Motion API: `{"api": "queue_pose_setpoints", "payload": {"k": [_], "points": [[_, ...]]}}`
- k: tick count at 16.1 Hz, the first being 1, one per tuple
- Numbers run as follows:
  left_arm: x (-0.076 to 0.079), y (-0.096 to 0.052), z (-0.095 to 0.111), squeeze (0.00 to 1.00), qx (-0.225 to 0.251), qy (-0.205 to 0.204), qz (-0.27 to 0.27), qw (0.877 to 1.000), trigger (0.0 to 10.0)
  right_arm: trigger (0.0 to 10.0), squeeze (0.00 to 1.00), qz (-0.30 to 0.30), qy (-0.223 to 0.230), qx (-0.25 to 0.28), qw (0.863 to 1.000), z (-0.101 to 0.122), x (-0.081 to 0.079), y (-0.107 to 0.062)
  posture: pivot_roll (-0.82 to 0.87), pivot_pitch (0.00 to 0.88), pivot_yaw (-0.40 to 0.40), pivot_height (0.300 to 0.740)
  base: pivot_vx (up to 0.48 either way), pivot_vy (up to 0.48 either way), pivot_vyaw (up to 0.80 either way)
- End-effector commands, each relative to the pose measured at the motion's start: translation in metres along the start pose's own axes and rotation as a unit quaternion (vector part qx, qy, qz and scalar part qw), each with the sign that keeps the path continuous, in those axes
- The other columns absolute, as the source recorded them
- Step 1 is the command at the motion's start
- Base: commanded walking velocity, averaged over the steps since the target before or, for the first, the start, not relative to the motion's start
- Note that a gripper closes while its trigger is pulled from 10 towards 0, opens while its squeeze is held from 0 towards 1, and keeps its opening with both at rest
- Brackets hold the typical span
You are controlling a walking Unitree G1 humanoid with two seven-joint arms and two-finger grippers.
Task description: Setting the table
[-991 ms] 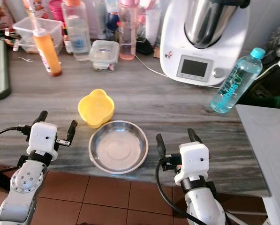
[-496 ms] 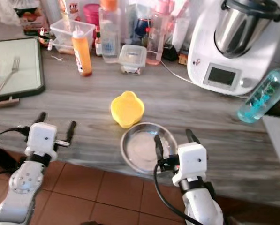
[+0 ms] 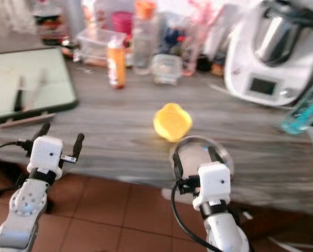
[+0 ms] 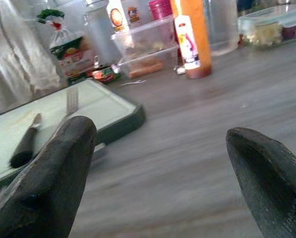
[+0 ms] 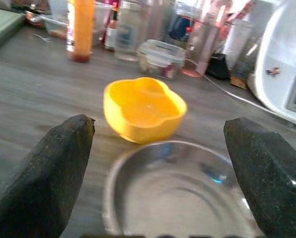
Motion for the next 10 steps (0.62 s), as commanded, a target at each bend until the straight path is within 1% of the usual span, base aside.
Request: {"api": "queue_pose_setpoints", "payload": {"k": [1, 5, 10], "points": [[0.01, 0.001, 0.007, 0.0, 0.013, 0.001, -0.014, 1.0, 10.0, 10.0, 0.0, -0.008, -0.008, -0.002, 1.0, -0.001, 0.006, -0.001, 0.16, 0.107, -0.074, 0.74, 0.0, 0.0, 0.0], [0.016, 0.001, 0.01, 0.0, 0.019, 0.001, -0.025, 1.0, 10.0, 10.0, 0.0, -0.007, -0.013, -0.003, 1.0, -0.001, 0.006, -0.002, 0.16, 0.107, -0.076, 0.74, 0.0, 0.0, 0.0], [0.021, 0.003, 0.008, 0.0, 0.014, 0.003, -0.035, 0.999, 10.0, 10.0, 0.0, -0.009, -0.014, -0.001, 1.0, -0.001, 0.006, -0.001, 0.15, 0.104, -0.063, 0.74, 0.0, 0.0, 0.0]]}}
Point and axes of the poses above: a point about 5 cm out from each wrist's last joint towards the gripper, its own y axis pointing out of the wrist towards the gripper, its own z axis along the axis of the wrist's last joint, x = y × z, the point moved 6 cm from there along y, pointing out of the wrist towards the gripper, and after that the axes turned 3 degrees about y, right-handed, at the moved point
